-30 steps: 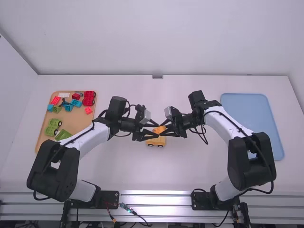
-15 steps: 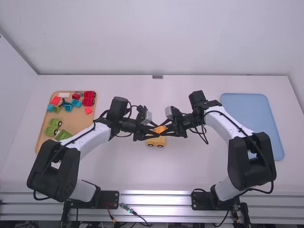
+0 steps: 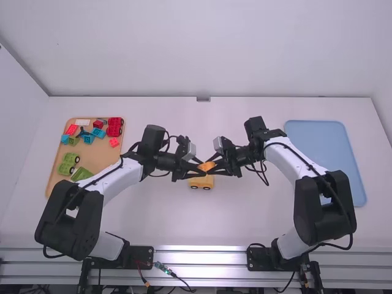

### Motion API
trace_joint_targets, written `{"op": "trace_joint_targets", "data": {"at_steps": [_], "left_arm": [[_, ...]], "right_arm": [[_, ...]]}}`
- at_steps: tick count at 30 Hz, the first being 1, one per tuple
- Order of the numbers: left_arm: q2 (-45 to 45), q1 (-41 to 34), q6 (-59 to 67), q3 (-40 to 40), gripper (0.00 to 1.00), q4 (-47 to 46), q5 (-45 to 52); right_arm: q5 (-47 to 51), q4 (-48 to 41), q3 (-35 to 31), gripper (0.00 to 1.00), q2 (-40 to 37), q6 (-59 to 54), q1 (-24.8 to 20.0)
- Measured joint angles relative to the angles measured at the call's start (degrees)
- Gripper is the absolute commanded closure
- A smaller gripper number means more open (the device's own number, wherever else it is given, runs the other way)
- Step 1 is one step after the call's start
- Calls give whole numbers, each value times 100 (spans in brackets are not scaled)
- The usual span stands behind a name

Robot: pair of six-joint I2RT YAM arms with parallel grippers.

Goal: Assemble lego blocks to make yellow taxi

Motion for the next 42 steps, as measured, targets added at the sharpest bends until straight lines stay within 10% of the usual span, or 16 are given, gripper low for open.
{"op": "trace_joint_targets", "data": {"at_steps": [6,10,12,13,31,42], "left_arm": [[0,0,-66,0,84,109,0],[0,0,-181,0,83,262,-2],[0,0,-197,0,94,367,13],[0,-7,-199,0,98,378,31],[-2,719,-192,2,98,101,-315],[-157,634,713,0,98,-675,-1283]], "right_arm": [[-17,20,2,92,0,-4,-20],[-42,22,42,57,0,4,-50],[-44,-7,48,9,0,0,-44],[-28,-13,48,1,-2,-4,-24],[431,-343,48,1,-2,28,-1056],[901,1036,-11,1,0,1600,-1246]]}}
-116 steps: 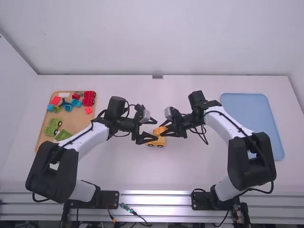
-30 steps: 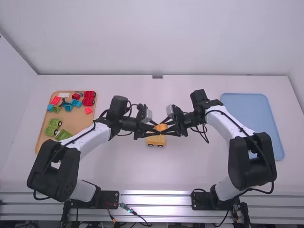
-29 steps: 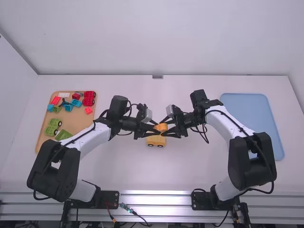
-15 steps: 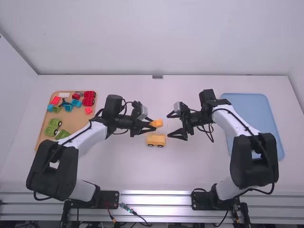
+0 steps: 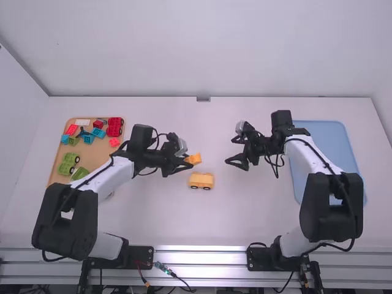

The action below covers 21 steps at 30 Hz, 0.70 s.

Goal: Assemble lego blocks to make yellow taxi

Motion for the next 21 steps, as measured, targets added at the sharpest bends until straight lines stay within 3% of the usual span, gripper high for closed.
{"op": "trace_joint_targets", "data": {"at_steps": [4,9,12,15,18,21], "left_arm": [[-247,0,282,0,98,-334,-136],[-385,0,767,2,98,-743,-205],[-387,0,1141,0,98,-861,-203],[-385,0,1276,0,99,-848,-146],[-385,0,1364,0,98,-857,-138],[-385,-52,1440,0,98,-881,-219]], "right_arm": [[-363,1117,-584,1,-2,-216,216],[-361,3563,-1845,1,-2,391,623],[17,5604,-2835,1,-2,925,990],[557,6907,-3506,1,2,1432,1281],[1016,7635,-3934,1,2,2048,1530],[1353,7604,-4168,1,2,2479,1694]]}}
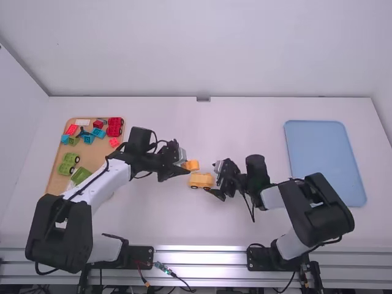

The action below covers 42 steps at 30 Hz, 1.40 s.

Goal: Assemble lego blocks to make yellow taxi

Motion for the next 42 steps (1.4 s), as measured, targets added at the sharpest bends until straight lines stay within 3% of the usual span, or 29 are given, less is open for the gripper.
{"op": "trace_joint_targets", "data": {"at_steps": [10,17,25,30,35,42], "left_arm": [[258,-330,389,0,98,0,-28],[280,-321,426,0,98,-42,-28],[280,-348,426,0,98,-37,-103],[280,-361,426,2,99,-107,-236],[363,-361,632,0,98,-295,-308],[861,-361,732,0,98,-98,-391]], "right_arm": [[219,-540,28,1,4,-509,225],[-223,278,254,1,785,-686,31],[-933,350,1058,1,2076,-691,-37],[-857,407,1174,1,2286,-745,131],[-660,1204,1145,1,2553,-625,334],[-721,1650,1014,7,2765,-511,249]]}}
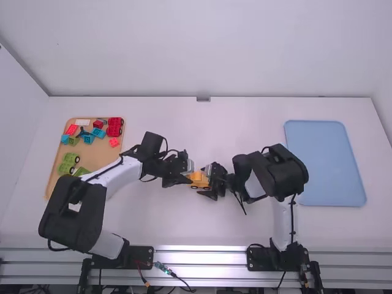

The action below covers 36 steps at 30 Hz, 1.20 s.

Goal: Assemble lego blocks to make yellow taxi

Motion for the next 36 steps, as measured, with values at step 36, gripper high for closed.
{"op": "trace_joint_targets", "data": {"at_steps": [36], "left_arm": [[734,-22,-70,0,98,732,131]], "right_arm": [[-444,-586,175,39,33,-319,-175]]}}
